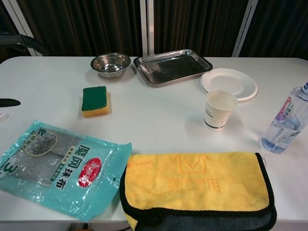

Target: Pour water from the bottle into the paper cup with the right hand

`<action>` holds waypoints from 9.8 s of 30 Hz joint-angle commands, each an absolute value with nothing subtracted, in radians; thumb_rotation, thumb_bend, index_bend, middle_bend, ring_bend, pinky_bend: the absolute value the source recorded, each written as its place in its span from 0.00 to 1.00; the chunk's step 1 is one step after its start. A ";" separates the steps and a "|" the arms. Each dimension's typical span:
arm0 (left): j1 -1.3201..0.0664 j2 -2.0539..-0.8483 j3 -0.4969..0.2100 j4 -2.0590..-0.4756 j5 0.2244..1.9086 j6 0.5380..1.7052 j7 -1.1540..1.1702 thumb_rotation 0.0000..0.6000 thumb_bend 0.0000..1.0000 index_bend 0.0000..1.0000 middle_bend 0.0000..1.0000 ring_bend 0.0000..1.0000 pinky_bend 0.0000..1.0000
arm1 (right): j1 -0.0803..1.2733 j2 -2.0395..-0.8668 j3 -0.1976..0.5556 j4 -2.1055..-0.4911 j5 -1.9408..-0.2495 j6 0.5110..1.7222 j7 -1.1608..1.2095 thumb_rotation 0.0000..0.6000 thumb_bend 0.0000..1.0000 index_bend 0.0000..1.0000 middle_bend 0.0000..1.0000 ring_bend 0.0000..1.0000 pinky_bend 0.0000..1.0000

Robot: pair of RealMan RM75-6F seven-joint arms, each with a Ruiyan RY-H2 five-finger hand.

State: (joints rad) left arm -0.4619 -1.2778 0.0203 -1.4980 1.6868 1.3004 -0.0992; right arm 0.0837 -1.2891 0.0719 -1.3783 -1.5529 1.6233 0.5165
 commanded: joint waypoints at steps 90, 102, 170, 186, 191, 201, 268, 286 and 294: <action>-0.445 -1.276 0.032 -1.446 1.681 1.300 -0.129 0.99 0.13 0.19 0.17 0.12 0.17 | 0.280 -1.599 -0.015 -1.060 -1.563 1.240 0.968 1.00 0.28 0.14 0.14 0.04 0.08; -0.445 -1.278 0.031 -1.441 1.681 1.299 -0.135 0.99 0.13 0.19 0.17 0.12 0.17 | 0.281 -1.603 -0.011 -1.058 -1.555 1.241 0.977 1.00 0.33 0.32 0.24 0.12 0.16; -0.432 -1.260 0.028 -1.452 1.669 1.306 -0.130 0.99 0.13 0.19 0.17 0.12 0.17 | 0.488 -1.539 0.094 -0.944 -1.564 1.170 0.483 1.00 0.54 0.73 0.54 0.39 0.44; -0.428 -1.261 0.024 -1.437 1.665 1.312 -0.152 0.99 0.13 0.19 0.17 0.12 0.17 | 0.563 -1.577 0.066 -0.896 -1.615 1.170 0.355 1.00 0.56 0.74 0.55 0.40 0.44; -0.422 -1.266 0.022 -1.427 1.663 1.324 -0.166 0.99 0.13 0.19 0.17 0.12 0.17 | 0.590 -1.573 0.059 -0.902 -1.622 1.147 0.289 1.00 0.57 0.74 0.55 0.40 0.44; -0.415 -1.262 0.024 -1.414 1.671 1.339 -0.185 0.99 0.13 0.19 0.17 0.12 0.17 | 0.616 -1.558 0.045 -0.925 -1.631 1.133 0.187 1.00 0.57 0.74 0.55 0.40 0.44; -0.403 -1.272 0.024 -1.358 1.673 1.359 -0.248 0.98 0.13 0.19 0.17 0.12 0.17 | 0.739 -1.534 -0.003 -0.910 -1.683 1.082 -0.222 1.00 0.58 0.76 0.55 0.41 0.46; -0.404 -1.272 0.023 -1.354 1.672 1.358 -0.254 0.99 0.13 0.19 0.17 0.12 0.17 | 0.751 -1.533 -0.007 -0.908 -1.679 1.071 -0.240 1.00 0.58 0.78 0.55 0.41 0.46; -0.403 -1.272 0.024 -1.352 1.672 1.359 -0.256 0.99 0.13 0.19 0.17 0.12 0.17 | 0.752 -1.533 -0.007 -0.914 -1.674 1.070 -0.245 1.00 0.58 0.78 0.55 0.41 0.46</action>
State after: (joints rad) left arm -0.4034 -1.2717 0.0237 -1.3519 1.6724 1.3585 -0.2562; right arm 0.7517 -1.5329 -0.0072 -0.9141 -1.6743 1.0700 -0.2448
